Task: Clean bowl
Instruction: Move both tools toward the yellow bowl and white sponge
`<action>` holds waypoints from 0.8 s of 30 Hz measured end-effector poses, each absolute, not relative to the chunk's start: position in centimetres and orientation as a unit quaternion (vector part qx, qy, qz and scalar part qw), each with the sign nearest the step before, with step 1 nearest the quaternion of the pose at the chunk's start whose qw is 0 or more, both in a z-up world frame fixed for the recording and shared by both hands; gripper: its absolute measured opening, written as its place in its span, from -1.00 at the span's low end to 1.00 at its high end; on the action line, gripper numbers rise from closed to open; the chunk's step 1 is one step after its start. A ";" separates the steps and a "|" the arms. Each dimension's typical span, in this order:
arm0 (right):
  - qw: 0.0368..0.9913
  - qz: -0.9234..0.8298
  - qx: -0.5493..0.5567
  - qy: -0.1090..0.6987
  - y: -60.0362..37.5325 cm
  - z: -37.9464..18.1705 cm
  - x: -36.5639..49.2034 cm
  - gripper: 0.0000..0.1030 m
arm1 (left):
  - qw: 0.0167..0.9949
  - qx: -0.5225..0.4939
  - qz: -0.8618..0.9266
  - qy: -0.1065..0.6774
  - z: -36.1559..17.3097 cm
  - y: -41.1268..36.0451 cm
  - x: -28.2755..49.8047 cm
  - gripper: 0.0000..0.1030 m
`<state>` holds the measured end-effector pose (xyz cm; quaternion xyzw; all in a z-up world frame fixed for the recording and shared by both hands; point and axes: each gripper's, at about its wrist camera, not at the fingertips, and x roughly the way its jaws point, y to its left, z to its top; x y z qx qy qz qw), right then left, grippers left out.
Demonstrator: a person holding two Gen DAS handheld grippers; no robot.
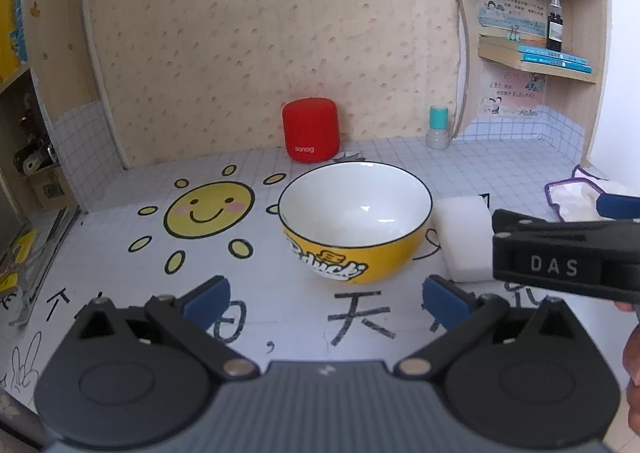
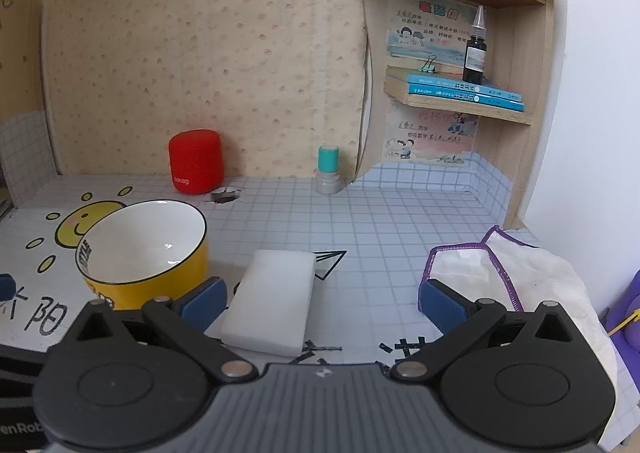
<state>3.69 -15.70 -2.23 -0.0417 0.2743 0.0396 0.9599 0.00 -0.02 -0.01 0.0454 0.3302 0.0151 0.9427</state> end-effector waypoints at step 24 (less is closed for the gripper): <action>0.964 0.075 -0.016 0.254 -16.0 -2.7 3.5 1.00 | 0.949 0.013 0.040 0.313 0.8 3.4 2.2 1.00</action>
